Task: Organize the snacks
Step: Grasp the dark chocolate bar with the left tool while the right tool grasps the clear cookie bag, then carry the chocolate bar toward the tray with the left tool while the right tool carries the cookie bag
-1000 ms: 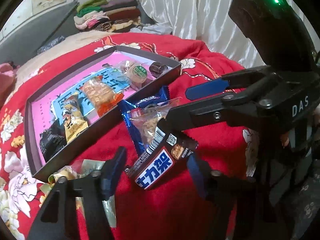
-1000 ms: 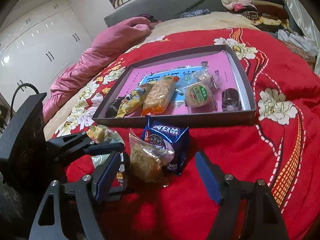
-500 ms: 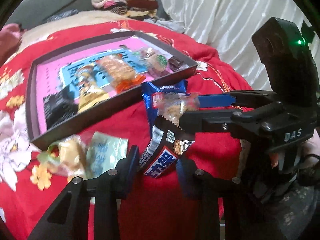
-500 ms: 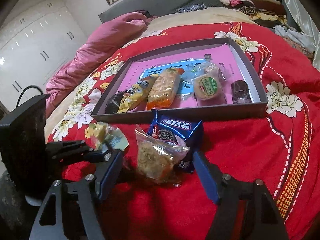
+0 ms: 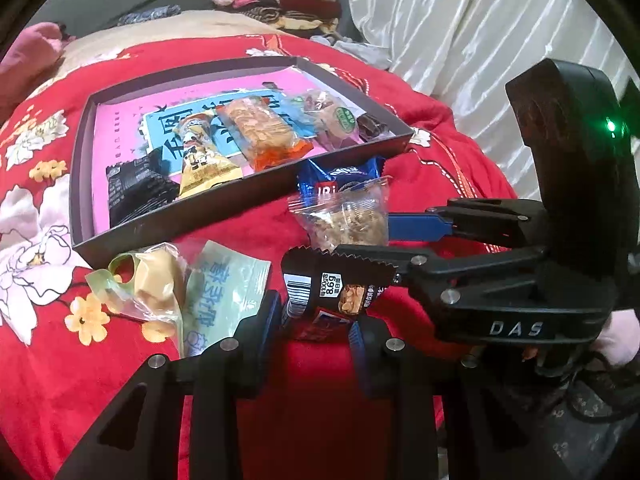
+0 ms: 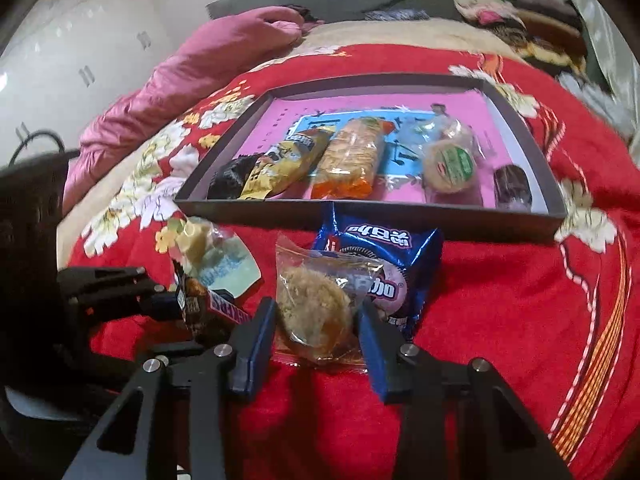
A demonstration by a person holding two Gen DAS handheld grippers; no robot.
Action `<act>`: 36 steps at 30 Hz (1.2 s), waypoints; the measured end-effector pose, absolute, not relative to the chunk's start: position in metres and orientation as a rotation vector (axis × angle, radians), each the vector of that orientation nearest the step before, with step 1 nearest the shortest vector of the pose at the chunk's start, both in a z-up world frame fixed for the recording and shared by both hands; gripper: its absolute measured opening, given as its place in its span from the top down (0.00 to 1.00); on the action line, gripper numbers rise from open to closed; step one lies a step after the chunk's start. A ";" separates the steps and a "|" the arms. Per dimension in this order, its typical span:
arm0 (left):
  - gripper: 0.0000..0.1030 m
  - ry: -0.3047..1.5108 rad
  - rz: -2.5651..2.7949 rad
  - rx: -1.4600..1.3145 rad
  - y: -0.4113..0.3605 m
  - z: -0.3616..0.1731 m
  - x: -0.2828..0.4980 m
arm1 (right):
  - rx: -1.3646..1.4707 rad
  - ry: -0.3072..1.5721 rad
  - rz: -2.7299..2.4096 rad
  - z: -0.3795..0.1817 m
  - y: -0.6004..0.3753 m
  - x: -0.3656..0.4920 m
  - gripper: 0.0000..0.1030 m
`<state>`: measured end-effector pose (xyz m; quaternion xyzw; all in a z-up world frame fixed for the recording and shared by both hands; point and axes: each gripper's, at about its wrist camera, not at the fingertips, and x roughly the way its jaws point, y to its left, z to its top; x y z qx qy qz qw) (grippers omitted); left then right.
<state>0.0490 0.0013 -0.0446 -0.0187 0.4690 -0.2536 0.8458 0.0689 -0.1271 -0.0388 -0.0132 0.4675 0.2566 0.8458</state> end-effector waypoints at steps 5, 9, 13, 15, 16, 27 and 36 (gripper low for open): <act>0.68 0.985 -0.528 -0.064 0.003 -0.042 0.050 | -0.036 0.925 0.581 -0.030 -0.129 0.068 0.63; 0.70 0.972 -0.519 -0.092 0.007 -0.036 0.052 | 0.001 0.847 0.589 -0.014 -0.141 0.068 0.63; 0.72 0.958 -0.512 -0.108 0.009 -0.029 0.054 | 0.039 0.826 0.578 -0.008 -0.153 0.073 0.63; 0.72 0.947 -0.507 -0.110 0.010 -0.025 0.055 | 0.055 0.813 0.574 -0.005 -0.159 0.075 0.63; 0.72 0.946 -0.506 -0.112 0.010 -0.024 0.056 | 0.059 0.810 0.574 -0.004 -0.161 0.076 0.63; 0.72 0.902 -0.459 -0.160 0.019 -0.005 0.061 | 0.087 0.740 0.581 0.010 -0.174 0.078 0.63; 0.72 0.869 -0.415 -0.181 0.027 0.008 0.066 | 0.101 0.722 0.577 0.014 -0.180 0.081 0.63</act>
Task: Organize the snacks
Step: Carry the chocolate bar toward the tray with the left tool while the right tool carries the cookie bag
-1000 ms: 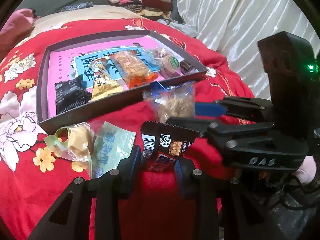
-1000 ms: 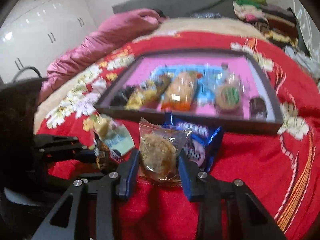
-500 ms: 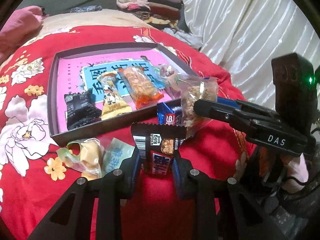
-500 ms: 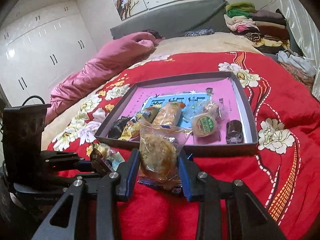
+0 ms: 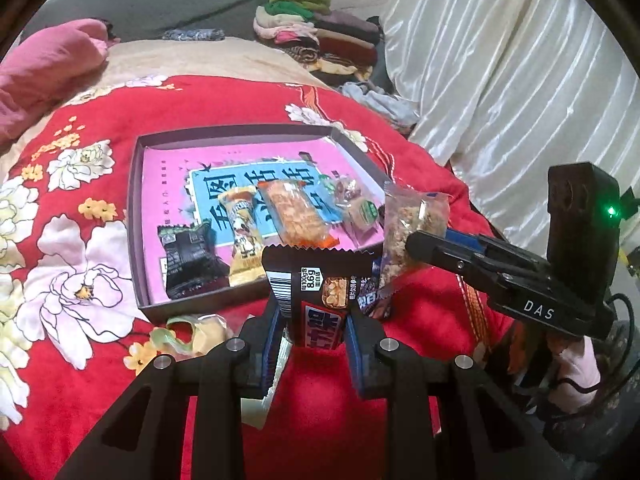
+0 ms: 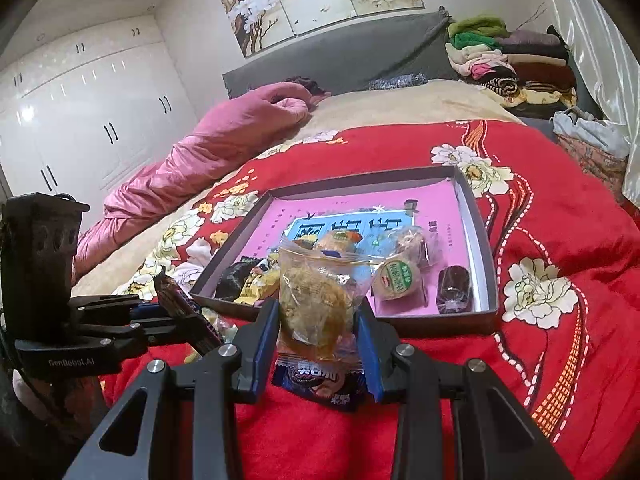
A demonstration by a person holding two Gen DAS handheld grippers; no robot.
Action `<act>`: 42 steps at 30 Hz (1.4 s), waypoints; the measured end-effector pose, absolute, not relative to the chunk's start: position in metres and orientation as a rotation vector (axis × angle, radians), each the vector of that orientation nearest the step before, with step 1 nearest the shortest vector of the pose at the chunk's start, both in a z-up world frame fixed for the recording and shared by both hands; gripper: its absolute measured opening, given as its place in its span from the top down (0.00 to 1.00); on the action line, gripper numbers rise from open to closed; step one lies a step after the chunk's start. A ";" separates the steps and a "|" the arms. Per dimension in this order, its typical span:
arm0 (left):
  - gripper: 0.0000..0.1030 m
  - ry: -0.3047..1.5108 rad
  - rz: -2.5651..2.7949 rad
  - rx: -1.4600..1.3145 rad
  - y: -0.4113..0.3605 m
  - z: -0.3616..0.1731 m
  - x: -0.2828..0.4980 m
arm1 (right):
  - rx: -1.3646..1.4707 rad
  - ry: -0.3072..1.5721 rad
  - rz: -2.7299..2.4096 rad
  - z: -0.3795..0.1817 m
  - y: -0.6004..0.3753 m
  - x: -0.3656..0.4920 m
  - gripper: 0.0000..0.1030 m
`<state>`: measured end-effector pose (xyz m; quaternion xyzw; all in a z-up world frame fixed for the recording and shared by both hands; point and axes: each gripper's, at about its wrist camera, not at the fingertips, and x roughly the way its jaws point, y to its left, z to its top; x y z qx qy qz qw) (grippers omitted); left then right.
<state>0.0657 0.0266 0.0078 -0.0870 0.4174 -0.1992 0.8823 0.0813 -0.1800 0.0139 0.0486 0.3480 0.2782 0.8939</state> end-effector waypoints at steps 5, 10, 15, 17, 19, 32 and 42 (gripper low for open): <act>0.72 0.857 -0.390 -0.191 0.031 0.010 0.072 | 0.105 0.709 0.571 0.016 -0.184 0.084 0.63; 0.72 0.847 -0.362 -0.207 0.035 0.013 0.078 | 0.107 0.700 0.562 0.017 -0.187 0.088 0.63; 0.72 0.833 -0.334 -0.204 0.038 0.017 0.082 | 0.114 0.689 0.560 0.019 -0.191 0.090 0.63; 0.72 0.825 -0.328 -0.194 0.037 0.020 0.082 | 0.114 0.686 0.561 0.019 -0.191 0.091 0.63; 0.72 0.819 -0.323 -0.191 0.036 0.022 0.083 | 0.114 0.683 0.561 0.020 -0.192 0.091 0.63; 0.72 0.814 -0.301 -0.197 0.034 0.027 0.090 | 0.123 0.662 0.561 0.024 -0.195 0.096 0.63; 0.72 0.808 -0.301 -0.190 0.025 0.030 0.097 | 0.125 0.656 0.564 0.025 -0.198 0.101 0.63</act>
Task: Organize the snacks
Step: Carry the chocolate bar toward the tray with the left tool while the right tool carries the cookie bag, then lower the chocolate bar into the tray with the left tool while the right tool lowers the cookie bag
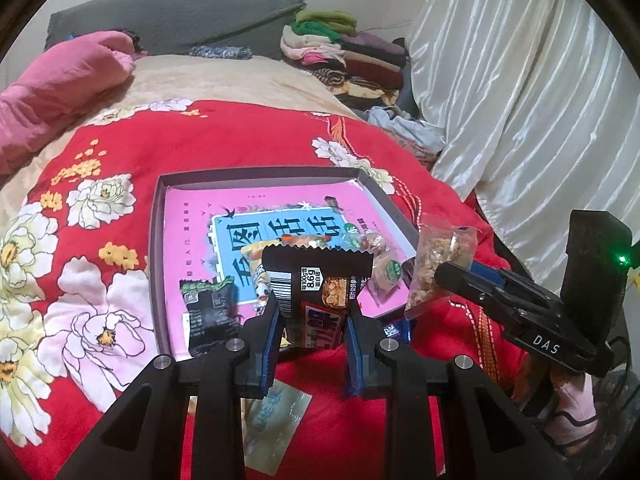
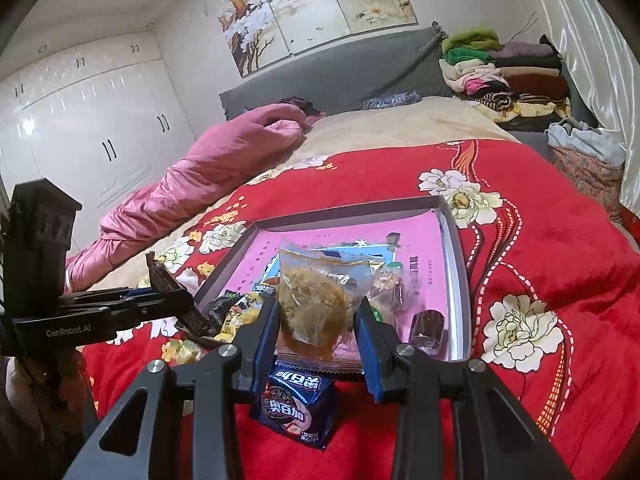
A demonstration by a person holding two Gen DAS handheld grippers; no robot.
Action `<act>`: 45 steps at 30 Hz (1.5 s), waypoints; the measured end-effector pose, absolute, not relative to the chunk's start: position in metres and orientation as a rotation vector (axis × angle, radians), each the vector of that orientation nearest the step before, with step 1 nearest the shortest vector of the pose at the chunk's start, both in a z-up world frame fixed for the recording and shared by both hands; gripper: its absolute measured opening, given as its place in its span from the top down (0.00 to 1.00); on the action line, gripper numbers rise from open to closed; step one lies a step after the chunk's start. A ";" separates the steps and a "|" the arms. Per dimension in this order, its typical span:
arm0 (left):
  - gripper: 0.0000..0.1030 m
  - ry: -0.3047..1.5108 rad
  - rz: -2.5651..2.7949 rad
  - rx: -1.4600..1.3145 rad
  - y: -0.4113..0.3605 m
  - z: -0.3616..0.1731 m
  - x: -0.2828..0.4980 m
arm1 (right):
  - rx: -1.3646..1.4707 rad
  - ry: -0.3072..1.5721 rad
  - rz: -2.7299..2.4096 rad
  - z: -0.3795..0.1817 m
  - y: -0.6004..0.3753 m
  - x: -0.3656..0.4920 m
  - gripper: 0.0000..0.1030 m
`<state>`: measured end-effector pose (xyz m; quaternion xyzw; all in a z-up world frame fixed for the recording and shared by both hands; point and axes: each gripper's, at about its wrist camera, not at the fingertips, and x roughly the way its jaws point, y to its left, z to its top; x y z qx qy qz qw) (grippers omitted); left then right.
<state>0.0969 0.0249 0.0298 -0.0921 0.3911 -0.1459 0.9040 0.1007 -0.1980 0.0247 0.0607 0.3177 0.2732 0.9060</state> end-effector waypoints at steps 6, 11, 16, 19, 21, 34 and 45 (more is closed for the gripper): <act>0.72 0.807 -0.301 -0.191 0.019 0.032 0.102 | 0.127 0.650 0.569 0.026 -0.199 0.102 0.63; 0.72 0.811 -0.304 -0.193 0.013 0.032 0.108 | 0.131 0.647 0.564 0.026 -0.201 0.105 0.63; 0.72 0.810 -0.309 -0.190 0.007 0.033 0.112 | 0.134 0.640 0.560 0.027 -0.205 0.108 0.63; 0.72 0.809 -0.308 -0.183 0.003 0.033 0.114 | 0.131 0.633 0.557 0.028 -0.206 0.111 0.63; 0.72 0.809 -0.301 -0.175 0.001 0.033 0.115 | 0.127 0.627 0.554 0.029 -0.207 0.113 0.63; 0.72 0.848 -0.261 -0.161 -0.001 0.017 0.127 | 0.105 0.616 0.563 0.027 -0.203 0.123 0.63; 0.72 0.880 -0.234 -0.149 -0.001 0.005 0.134 | 0.092 0.621 0.577 0.025 -0.197 0.127 0.63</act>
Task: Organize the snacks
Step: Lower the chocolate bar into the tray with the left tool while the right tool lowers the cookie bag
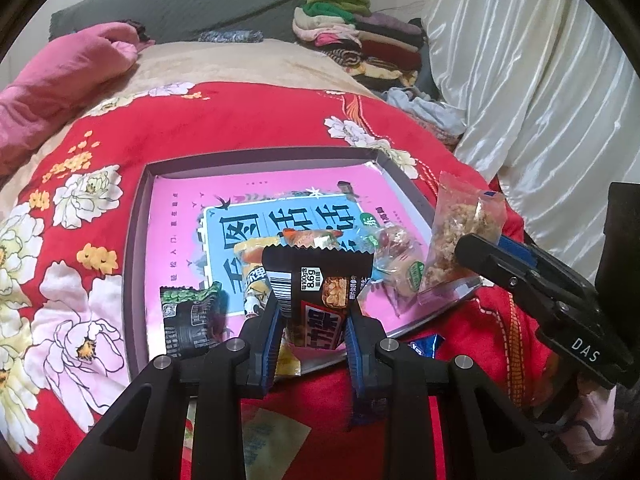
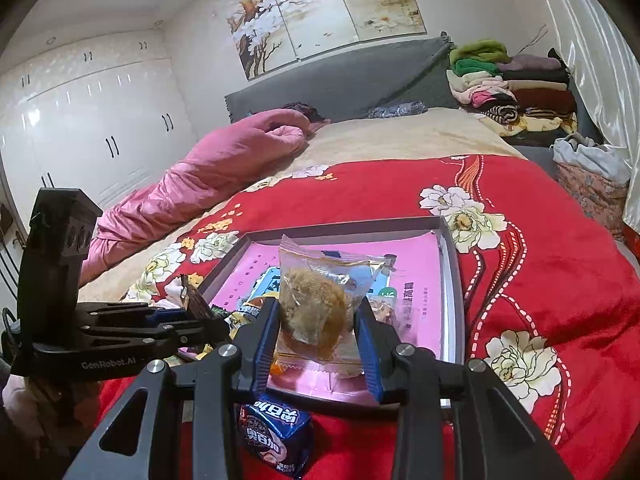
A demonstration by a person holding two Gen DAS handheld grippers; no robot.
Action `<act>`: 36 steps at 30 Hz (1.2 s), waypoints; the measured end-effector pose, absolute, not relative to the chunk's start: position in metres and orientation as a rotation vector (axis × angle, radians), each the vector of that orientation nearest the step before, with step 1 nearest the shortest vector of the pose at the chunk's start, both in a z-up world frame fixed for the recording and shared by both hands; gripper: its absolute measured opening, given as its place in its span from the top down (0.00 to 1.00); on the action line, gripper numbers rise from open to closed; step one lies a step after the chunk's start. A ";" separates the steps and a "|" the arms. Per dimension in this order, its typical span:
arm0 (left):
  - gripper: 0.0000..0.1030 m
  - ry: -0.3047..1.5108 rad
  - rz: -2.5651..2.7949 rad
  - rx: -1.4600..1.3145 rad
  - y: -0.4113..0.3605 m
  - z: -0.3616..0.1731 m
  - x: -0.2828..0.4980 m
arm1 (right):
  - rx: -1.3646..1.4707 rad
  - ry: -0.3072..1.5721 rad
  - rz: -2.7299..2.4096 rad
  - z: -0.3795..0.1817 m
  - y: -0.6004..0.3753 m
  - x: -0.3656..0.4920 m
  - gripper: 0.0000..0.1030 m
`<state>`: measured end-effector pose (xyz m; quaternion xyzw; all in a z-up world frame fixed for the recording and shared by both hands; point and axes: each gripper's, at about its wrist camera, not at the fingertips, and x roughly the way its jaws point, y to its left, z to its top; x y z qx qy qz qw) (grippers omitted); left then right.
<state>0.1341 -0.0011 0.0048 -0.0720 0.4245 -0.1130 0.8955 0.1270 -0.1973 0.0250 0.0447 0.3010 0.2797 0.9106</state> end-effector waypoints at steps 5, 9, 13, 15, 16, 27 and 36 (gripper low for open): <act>0.72 0.885 -0.229 -0.135 -0.004 0.002 0.135 | 0.094 0.622 0.577 0.025 -0.197 0.128 0.63; 0.72 0.896 -0.225 -0.132 -0.005 0.000 0.137 | 0.094 0.619 0.582 0.025 -0.195 0.128 0.63; 0.72 0.904 -0.221 -0.133 -0.006 -0.001 0.140 | 0.091 0.623 0.584 0.024 -0.193 0.129 0.63; 0.72 0.907 -0.219 -0.136 -0.006 -0.002 0.141 | 0.090 0.625 0.586 0.023 -0.192 0.130 0.63; 0.72 0.909 -0.218 -0.136 -0.005 -0.003 0.141 | 0.090 0.624 0.586 0.023 -0.193 0.131 0.63; 0.72 0.932 -0.199 -0.152 -0.001 -0.012 0.148 | 0.076 0.641 0.602 0.018 -0.187 0.135 0.63; 0.72 0.936 -0.188 -0.159 0.003 -0.016 0.150 | 0.071 0.657 0.612 0.013 -0.184 0.137 0.63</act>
